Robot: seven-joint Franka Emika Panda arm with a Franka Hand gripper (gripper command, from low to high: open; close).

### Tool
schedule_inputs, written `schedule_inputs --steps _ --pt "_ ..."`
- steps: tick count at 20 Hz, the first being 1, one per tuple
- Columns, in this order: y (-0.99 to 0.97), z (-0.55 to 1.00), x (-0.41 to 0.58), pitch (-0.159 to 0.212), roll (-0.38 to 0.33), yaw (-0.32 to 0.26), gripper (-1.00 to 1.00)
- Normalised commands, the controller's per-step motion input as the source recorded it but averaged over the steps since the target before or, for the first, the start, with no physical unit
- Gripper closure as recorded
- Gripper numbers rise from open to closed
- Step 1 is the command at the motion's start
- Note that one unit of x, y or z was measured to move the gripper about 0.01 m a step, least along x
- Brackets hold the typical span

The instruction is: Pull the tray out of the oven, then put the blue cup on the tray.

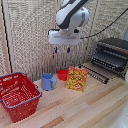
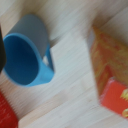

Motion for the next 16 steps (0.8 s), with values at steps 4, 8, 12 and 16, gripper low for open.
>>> schedule_inputs --steps 4,8,12,16 --pt "0.23 -0.08 0.188 0.063 0.154 -0.002 -1.00" --pt "-0.20 0.00 0.439 0.194 0.159 -0.051 -1.00" --pt "-0.25 -0.09 0.284 0.083 0.117 -0.014 -1.00" --pt "0.01 -0.32 0.211 0.003 0.084 0.039 -1.00"
